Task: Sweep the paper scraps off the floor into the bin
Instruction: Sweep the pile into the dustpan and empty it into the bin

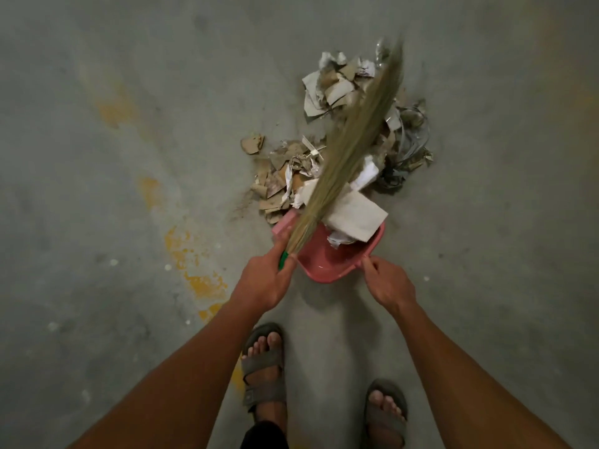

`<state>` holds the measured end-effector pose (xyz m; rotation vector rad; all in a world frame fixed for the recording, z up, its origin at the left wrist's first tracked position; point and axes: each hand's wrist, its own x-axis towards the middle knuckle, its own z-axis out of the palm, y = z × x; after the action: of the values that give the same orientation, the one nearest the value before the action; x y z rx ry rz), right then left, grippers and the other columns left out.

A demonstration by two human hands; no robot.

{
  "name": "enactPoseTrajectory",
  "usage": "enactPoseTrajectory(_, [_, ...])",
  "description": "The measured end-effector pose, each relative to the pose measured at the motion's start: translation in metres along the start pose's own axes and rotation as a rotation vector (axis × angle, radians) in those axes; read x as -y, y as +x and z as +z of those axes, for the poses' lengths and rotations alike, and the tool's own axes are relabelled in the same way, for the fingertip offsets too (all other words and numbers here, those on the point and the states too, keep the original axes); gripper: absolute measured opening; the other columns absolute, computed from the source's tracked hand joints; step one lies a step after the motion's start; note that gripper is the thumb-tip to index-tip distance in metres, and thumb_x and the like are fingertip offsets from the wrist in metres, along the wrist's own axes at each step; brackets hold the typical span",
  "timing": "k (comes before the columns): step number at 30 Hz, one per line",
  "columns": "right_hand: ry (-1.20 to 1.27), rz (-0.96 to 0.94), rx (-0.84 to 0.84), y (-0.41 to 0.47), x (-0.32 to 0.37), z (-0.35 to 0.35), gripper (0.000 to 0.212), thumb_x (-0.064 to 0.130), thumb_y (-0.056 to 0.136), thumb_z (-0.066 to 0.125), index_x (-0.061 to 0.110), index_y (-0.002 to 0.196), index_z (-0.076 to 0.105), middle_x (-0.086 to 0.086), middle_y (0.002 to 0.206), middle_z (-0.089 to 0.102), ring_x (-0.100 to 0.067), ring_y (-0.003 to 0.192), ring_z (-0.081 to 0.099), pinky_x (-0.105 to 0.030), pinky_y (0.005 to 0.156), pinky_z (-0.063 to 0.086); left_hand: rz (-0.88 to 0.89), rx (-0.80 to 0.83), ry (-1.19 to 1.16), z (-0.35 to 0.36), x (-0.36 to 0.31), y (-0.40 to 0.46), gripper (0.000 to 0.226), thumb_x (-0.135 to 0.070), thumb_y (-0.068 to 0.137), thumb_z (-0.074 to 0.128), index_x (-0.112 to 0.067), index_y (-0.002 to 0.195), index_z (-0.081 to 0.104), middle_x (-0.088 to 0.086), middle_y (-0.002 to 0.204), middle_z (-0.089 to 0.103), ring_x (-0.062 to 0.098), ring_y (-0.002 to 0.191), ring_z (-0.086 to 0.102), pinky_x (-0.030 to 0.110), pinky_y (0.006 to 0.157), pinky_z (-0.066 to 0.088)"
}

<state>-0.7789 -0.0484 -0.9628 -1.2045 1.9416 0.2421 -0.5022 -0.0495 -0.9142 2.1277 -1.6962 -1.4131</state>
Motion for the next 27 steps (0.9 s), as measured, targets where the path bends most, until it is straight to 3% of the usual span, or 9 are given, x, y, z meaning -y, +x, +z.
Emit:
enactPoseTrajectory(5, [0.106,0.078,-0.004,-0.003,-0.011,-0.012,0.053,0.067,0.095,0.028,0.03,0.093,0.066,-0.009,0.108,0.074,-0.034,0.1,0.067,-0.043,0.091,0.055,0.047,0.088,0.027,0.005,0.02,-0.031,0.059,-0.05,0.107,0.05,-0.059,0.16,0.025,0.001,0.078,0.069,0.005,0.063,0.063,0.025,0.062,0.044])
enactPoseTrajectory(9, [0.151,0.095,0.021,-0.007,-0.02,-0.014,0.057,0.068,0.091,0.026,0.03,0.091,0.068,-0.009,0.108,0.074,-0.033,0.099,0.066,-0.046,0.093,0.056,0.042,0.035,-0.036,0.002,0.018,-0.04,0.058,-0.049,0.107,0.051,-0.061,0.158,0.026,-0.004,0.073,0.067,0.005,0.062,0.065,0.015,0.059,0.045])
enactPoseTrajectory(11, [0.143,0.082,0.03,-0.009,-0.027,-0.013,0.06,0.07,0.094,0.021,0.031,0.091,0.067,-0.009,0.112,0.074,-0.032,0.101,0.066,-0.046,0.094,0.054,0.033,-0.013,-0.055,0.002,0.008,-0.035,0.059,-0.048,0.108,0.049,-0.062,0.158,0.023,-0.005,0.076,0.066,0.004,0.064,0.064,0.016,0.061,0.045])
enactPoseTrajectory(17, [0.071,0.071,0.039,-0.012,-0.053,-0.009,0.063,0.072,0.099,0.023,0.035,0.111,0.072,-0.006,0.121,0.073,-0.033,0.109,0.066,-0.041,0.093,0.053,-0.025,-0.049,-0.038,0.023,-0.033,0.017,0.059,-0.054,0.109,0.04,-0.059,0.161,0.014,0.007,0.099,0.068,0.016,0.08,0.063,0.032,0.077,0.047])
enactPoseTrajectory(23, [0.203,0.075,0.065,0.008,-0.055,-0.001,0.059,0.066,0.103,0.024,0.028,0.086,0.066,-0.014,0.111,0.075,-0.038,0.102,0.069,-0.042,0.092,0.055,-0.032,0.065,0.12,0.062,-0.029,0.046,0.063,-0.051,0.11,0.037,-0.047,0.166,0.008,0.014,0.107,0.069,0.026,0.085,0.065,0.034,0.079,0.05])
enactPoseTrajectory(27, [0.284,0.061,0.046,0.027,-0.039,0.0,0.055,0.053,0.108,0.032,0.019,0.088,0.071,-0.014,0.104,0.076,-0.038,0.102,0.068,-0.042,0.091,0.051,-0.049,0.102,0.11,0.073,-0.005,0.015,0.064,-0.05,0.11,0.042,-0.045,0.167,0.014,0.016,0.108,0.069,0.029,0.086,0.066,0.03,0.078,0.046])
